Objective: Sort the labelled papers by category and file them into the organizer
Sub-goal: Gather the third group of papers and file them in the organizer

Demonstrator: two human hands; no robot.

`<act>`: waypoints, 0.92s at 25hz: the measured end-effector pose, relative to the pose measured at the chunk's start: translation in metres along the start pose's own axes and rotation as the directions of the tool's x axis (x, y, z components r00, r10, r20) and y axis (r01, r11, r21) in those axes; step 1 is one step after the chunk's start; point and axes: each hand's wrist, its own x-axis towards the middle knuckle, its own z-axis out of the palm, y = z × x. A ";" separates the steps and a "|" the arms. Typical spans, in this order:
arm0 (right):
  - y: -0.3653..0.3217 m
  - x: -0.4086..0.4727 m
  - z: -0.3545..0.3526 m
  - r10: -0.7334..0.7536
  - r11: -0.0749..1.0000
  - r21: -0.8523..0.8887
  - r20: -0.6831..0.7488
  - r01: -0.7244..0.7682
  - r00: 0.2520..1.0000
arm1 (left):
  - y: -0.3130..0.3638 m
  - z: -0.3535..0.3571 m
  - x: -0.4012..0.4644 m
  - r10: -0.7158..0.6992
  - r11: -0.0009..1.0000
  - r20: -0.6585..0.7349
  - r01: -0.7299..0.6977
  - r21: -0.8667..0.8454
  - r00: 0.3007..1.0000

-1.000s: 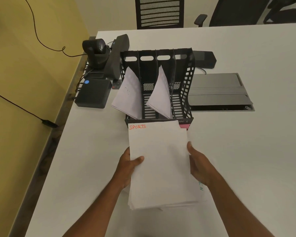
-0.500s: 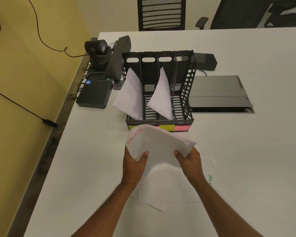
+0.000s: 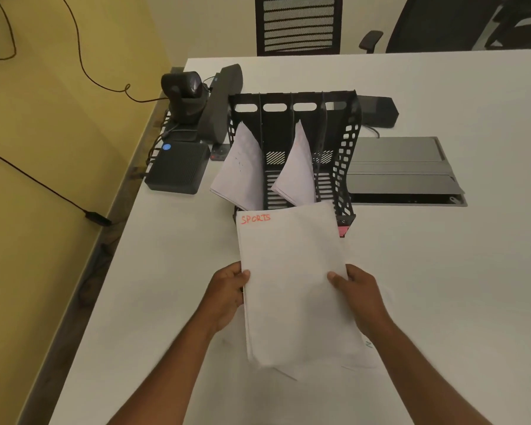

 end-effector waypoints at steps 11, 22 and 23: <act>0.009 -0.010 -0.014 0.099 0.974 0.203 0.021 -0.101 0.995 | 0.002 0.012 -0.002 0.090 0.989 -0.196 -0.065 0.133 0.976; 0.017 -0.011 -0.016 0.195 0.902 0.370 0.107 -0.221 0.975 | 0.010 0.015 -0.010 0.186 0.982 -0.277 -0.167 0.090 0.943; 0.018 -0.011 -0.016 0.198 0.900 0.376 0.101 -0.222 0.975 | 0.010 0.016 -0.010 0.213 0.976 -0.280 -0.189 0.111 0.936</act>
